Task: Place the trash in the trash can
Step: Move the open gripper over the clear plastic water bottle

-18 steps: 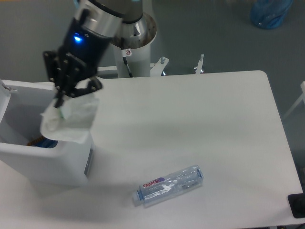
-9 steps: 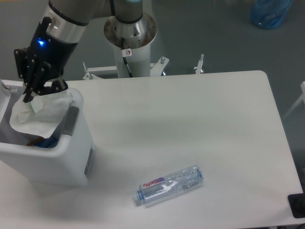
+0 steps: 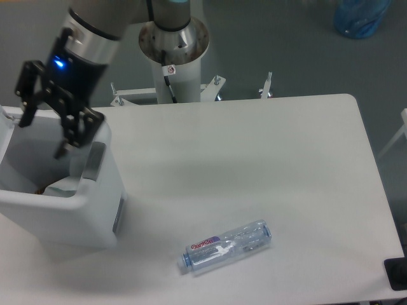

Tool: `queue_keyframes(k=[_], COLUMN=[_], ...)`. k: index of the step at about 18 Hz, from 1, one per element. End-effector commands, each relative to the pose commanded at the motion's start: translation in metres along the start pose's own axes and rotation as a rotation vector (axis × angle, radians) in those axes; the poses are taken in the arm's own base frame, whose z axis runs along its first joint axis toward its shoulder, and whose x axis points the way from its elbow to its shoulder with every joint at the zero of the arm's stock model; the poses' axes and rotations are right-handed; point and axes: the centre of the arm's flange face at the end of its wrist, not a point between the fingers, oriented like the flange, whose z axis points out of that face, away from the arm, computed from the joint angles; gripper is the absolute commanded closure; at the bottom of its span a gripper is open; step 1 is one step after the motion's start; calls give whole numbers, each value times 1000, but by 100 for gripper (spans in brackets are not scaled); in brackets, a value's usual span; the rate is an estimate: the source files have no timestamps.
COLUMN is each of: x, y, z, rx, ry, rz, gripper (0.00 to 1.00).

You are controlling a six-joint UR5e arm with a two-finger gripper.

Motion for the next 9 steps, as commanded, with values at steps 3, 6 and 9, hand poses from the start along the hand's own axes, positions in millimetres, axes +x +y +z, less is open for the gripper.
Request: queue_keyframes(k=[3,6,9], x=[-66,-105,-135], y=[30,61,83], z=[8,28,40], rx=[-21,-54,-83], ry=[-28,-23,-26], rz=[-80,-76,-44], gripper=[0,0,0])
